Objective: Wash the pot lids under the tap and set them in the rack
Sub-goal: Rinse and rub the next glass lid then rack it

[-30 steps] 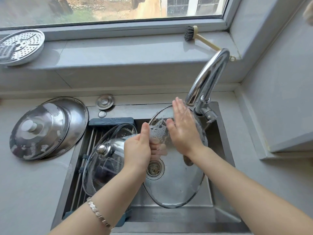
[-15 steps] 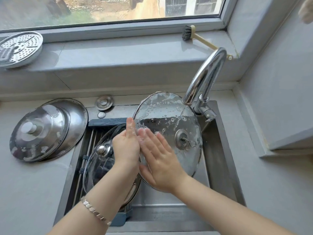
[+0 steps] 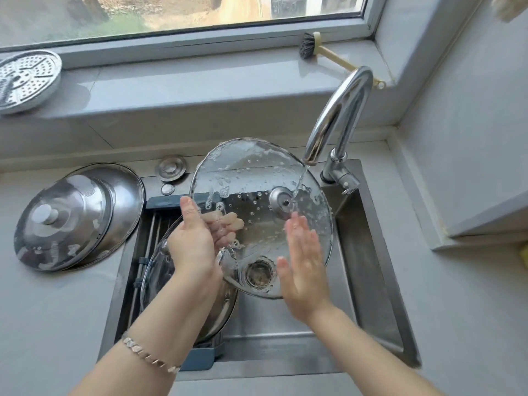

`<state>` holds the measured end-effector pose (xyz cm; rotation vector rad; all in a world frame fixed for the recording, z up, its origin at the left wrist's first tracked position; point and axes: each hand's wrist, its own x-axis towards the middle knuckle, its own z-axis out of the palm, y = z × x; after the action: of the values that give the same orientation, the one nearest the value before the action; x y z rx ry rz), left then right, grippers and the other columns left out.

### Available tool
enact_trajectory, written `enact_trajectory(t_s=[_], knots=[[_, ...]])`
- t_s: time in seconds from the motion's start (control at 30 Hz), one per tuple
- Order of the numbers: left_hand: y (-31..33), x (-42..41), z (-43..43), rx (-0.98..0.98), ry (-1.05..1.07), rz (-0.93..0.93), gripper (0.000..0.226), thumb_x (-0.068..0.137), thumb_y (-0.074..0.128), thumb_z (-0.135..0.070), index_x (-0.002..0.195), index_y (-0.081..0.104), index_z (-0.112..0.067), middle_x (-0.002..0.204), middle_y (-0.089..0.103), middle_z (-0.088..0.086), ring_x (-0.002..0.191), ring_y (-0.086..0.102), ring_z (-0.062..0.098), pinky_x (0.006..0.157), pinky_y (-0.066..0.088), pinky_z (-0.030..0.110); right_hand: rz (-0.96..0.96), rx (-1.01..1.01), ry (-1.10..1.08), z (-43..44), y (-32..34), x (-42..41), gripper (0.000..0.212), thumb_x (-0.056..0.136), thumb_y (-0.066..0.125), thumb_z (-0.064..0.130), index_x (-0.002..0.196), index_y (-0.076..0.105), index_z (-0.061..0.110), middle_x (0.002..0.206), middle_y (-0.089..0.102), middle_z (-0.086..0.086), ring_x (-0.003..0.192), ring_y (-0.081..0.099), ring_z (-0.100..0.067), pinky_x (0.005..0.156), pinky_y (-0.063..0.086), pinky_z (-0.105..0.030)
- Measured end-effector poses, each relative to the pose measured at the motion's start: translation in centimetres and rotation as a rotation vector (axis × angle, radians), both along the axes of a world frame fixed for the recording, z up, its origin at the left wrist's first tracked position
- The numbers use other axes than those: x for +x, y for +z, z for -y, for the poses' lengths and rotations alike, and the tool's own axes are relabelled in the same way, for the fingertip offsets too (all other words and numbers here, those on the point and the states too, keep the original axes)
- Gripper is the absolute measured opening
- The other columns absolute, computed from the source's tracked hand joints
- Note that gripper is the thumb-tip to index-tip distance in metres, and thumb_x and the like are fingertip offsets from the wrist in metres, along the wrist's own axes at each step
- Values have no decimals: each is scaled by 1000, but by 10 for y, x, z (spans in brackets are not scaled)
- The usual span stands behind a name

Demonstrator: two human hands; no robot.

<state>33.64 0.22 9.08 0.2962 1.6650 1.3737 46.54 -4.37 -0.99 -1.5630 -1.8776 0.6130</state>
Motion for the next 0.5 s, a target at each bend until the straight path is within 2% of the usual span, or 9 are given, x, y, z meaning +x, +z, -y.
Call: enact_trajectory(t_s=[0.07,0.1,0.2,0.23,0.27,0.37,0.4,0.5], knots=[[-1,3,2,1,43,24,48,97,36,-46,74,50,-6,46,66,4,40,63,12,38,47,16,-88,-223,-193,-6,14,-7,68,85,3,56,143,-10,22,153,-16,9,142,-17,-2,116,-13,-23],[-2,4,3,-3,58,20,48,97,37,-46,73,50,-7,46,65,4,40,63,12,38,47,17,-74,-251,-205,-4,20,-13,73,82,1,60,142,-14,19,153,-21,6,141,-22,-4,114,-17,-22],[-4,8,5,-36,92,0,50,96,38,-48,70,54,-8,59,65,8,43,61,13,39,48,16,52,-119,-7,13,29,-28,81,85,1,66,142,-15,10,152,-22,-3,141,-24,-10,114,-17,-25],[-6,8,6,-48,106,2,50,95,39,-48,70,55,-8,63,63,9,42,60,11,38,48,16,63,-105,-9,10,28,-23,81,87,4,64,143,-13,9,152,-22,-2,141,-22,-10,115,-15,-26],[-6,8,7,-56,117,10,50,95,39,-48,70,55,-8,63,61,8,39,58,9,38,48,16,55,-167,-74,0,24,-15,80,87,8,62,144,-12,9,152,-21,-2,142,-20,-11,116,-13,-26],[-5,8,10,-43,124,29,50,94,41,-49,71,56,-7,55,63,6,38,56,9,38,48,16,-137,-493,-418,-40,17,12,74,95,19,52,147,0,3,157,-6,-12,145,-7,-18,118,-6,-30],[-4,9,11,-39,120,28,50,95,41,-48,71,56,-7,49,63,3,37,55,8,37,47,16,-151,-506,-432,-41,20,13,73,96,20,50,147,0,3,157,-5,-13,145,-7,-19,118,-6,-30],[-2,8,7,-50,115,30,50,95,39,-48,71,56,-7,47,62,0,31,52,5,36,45,15,22,-250,-106,-4,31,-13,82,88,9,63,147,-7,7,153,-19,-5,143,-18,-12,116,-13,-26]])
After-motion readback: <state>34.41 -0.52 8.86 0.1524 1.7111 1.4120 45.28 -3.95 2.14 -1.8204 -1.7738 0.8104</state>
